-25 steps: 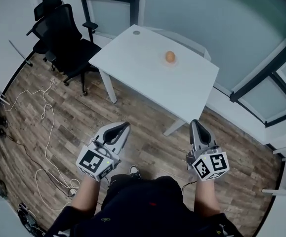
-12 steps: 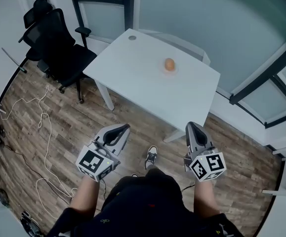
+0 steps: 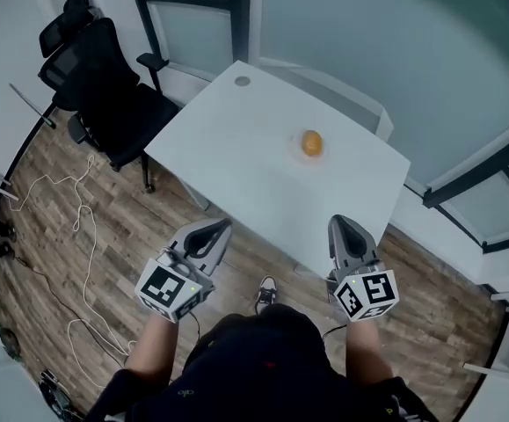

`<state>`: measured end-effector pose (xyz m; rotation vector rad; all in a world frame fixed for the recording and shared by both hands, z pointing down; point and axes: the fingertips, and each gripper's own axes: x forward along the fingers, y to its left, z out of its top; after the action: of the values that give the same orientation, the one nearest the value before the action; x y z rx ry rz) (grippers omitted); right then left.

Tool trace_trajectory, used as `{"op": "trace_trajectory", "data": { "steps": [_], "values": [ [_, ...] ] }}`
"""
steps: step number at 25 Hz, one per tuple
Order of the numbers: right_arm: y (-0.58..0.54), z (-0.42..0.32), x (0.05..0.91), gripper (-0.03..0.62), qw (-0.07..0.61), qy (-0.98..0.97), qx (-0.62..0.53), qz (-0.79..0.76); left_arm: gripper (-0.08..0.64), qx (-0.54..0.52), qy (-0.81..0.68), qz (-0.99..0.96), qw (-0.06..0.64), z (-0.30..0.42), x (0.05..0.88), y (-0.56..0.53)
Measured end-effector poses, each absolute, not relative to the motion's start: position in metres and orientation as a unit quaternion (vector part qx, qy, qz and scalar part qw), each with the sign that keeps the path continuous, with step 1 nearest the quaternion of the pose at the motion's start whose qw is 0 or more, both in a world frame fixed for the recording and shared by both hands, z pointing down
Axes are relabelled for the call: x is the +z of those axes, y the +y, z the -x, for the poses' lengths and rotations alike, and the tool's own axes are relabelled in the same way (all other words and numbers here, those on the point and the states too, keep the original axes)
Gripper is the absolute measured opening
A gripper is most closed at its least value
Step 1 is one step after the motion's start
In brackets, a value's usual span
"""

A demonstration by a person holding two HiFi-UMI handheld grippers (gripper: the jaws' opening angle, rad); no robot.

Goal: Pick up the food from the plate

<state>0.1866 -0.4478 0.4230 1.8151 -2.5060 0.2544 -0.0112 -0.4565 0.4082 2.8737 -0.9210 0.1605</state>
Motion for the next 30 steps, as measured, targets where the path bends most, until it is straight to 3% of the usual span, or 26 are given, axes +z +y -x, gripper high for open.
{"op": "trace_trajectory", "data": {
  "steps": [8,16,25,30],
  "values": [
    [-0.544,-0.225,0.449,0.023,0.025,-0.800,0.101,-0.591,0.031,0.077,-0.334,-0.937,0.075,-0.010,0.423,-0.537],
    [-0.622,-0.242,0.488,0.032,0.079,-0.781,0.119,-0.608,0.031,0.073,-0.299,-0.945,0.108,-0.028,0.442,-0.602],
    [-0.714,-0.248,0.577,0.292,0.150,-0.744,0.181,-0.626,0.031,0.089,-0.254,-0.952,0.142,-0.019,0.474,-0.662],
    [-0.770,-0.256,0.650,0.345,0.202,-0.712,0.216,-0.637,0.031,0.085,-0.254,-0.945,0.188,-0.002,0.494,-0.679]
  ]
}}
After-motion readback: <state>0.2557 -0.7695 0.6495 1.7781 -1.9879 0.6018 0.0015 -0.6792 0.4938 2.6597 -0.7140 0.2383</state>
